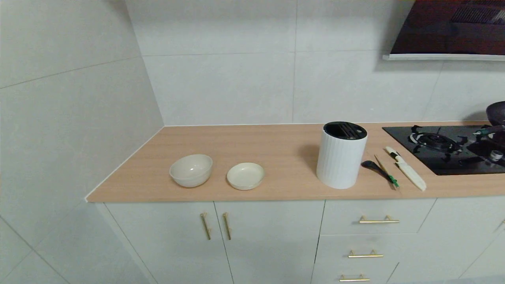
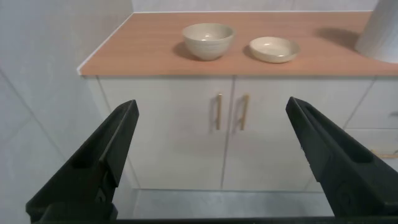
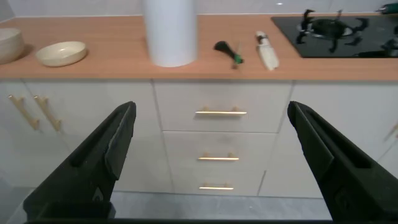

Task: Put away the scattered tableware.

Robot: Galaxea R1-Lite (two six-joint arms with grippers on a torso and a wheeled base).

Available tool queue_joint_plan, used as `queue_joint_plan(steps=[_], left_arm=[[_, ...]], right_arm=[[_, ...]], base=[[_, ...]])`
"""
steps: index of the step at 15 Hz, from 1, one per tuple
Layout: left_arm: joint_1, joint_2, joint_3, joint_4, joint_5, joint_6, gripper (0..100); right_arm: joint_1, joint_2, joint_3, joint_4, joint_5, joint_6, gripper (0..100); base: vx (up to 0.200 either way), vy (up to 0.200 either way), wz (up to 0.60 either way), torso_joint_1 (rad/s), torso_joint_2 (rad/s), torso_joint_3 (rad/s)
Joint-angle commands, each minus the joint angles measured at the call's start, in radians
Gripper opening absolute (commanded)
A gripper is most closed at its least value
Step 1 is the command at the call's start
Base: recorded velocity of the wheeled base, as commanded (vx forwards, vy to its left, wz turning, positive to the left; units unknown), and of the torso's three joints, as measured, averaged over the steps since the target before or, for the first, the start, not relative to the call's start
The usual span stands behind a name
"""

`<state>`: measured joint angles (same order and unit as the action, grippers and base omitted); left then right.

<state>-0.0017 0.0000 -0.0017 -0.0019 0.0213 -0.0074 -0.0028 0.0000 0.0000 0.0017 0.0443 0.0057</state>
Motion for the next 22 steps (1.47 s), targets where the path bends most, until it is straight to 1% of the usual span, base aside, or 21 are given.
queue_joint_plan(steps=[1, 14, 22], left_arm=[[0.0, 0.002, 0.0, 0.0, 0.0, 0.0, 100], [0.0, 0.002, 0.002, 0.0, 0.0, 0.0, 100], [0.0, 0.002, 0.0, 0.0, 0.0, 0.003, 100]], right_arm=[[0.0, 0.0, 0.0, 0.0, 0.0, 0.0, 100], [0.0, 0.0, 0.0, 0.0, 0.0, 0.0, 100], [0.0, 0.002, 0.0, 0.0, 0.002, 0.0, 100]], base=[[0.0, 0.2, 0.0, 0.002, 0.01, 0.002], [0.0, 0.2, 0.0, 0.007, 0.0, 0.002], [0.0, 0.0, 0.0, 0.0, 0.0, 0.0]])
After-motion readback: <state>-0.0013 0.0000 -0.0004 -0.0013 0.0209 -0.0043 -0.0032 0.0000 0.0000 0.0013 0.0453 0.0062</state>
